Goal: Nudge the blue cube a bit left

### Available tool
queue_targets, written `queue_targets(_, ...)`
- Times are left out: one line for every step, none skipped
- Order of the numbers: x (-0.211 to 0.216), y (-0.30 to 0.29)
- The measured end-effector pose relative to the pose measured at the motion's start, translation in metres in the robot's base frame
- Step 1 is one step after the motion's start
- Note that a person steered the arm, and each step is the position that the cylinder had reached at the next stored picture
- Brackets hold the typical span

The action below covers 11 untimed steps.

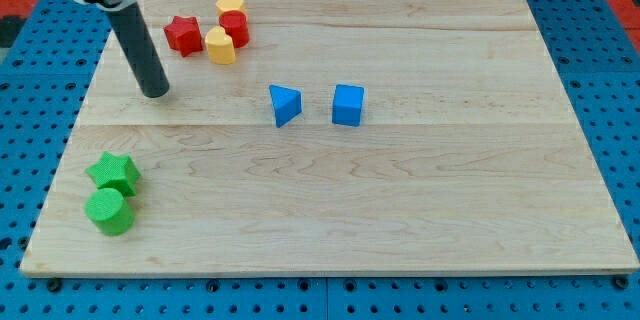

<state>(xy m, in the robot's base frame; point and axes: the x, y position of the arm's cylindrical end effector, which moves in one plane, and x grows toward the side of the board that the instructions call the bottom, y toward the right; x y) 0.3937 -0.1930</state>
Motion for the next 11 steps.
queue_targets(0.0,0.005)
queue_targets(0.0,0.005)
queue_targets(0.0,0.017)
queue_targets(-0.014,0.024)
queue_targets(-0.023,-0.003)
queue_targets(-0.022,0.053)
queue_targets(-0.021,0.139)
queue_targets(-0.016,0.244)
queue_targets(0.021,0.285)
queue_targets(0.042,0.196)
queue_targets(0.032,0.085)
